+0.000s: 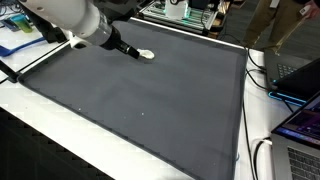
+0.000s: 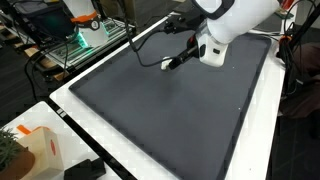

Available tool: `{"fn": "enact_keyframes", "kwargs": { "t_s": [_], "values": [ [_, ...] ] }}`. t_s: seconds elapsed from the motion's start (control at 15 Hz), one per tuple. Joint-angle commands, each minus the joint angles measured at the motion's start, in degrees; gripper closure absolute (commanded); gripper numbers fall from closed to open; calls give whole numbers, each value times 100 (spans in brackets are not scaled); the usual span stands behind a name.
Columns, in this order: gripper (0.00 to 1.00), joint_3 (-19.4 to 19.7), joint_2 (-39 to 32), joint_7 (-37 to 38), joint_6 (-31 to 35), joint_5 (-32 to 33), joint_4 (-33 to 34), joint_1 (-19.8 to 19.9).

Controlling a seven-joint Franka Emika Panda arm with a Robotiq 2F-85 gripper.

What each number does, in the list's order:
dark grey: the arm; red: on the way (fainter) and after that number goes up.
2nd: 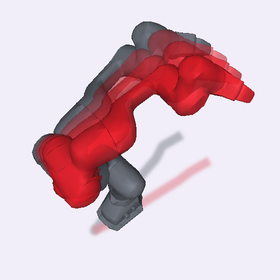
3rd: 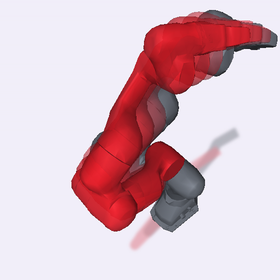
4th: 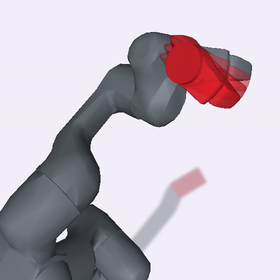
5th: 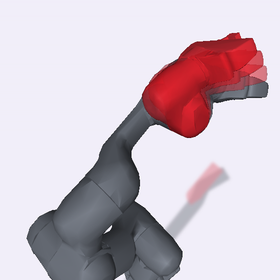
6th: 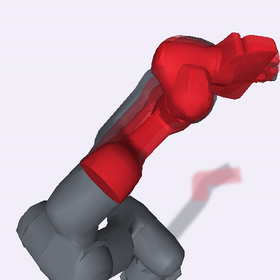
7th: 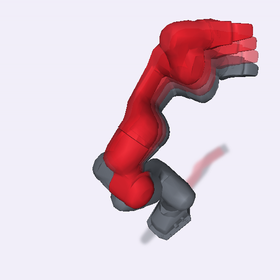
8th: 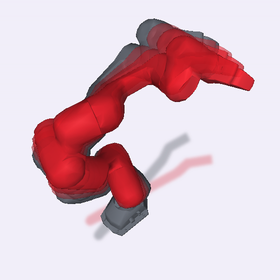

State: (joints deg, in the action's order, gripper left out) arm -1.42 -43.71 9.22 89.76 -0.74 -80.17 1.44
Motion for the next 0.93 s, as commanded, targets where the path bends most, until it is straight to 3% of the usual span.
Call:
{"fn": "enact_keyframes", "kwargs": {
  "t_s": [0.0,0.87],
  "values": [
    [0,136,-422,109,-515,-151,545,-64],
    [0,180,-1135,335,-1214,-332,1435,-55]
  ]
}}
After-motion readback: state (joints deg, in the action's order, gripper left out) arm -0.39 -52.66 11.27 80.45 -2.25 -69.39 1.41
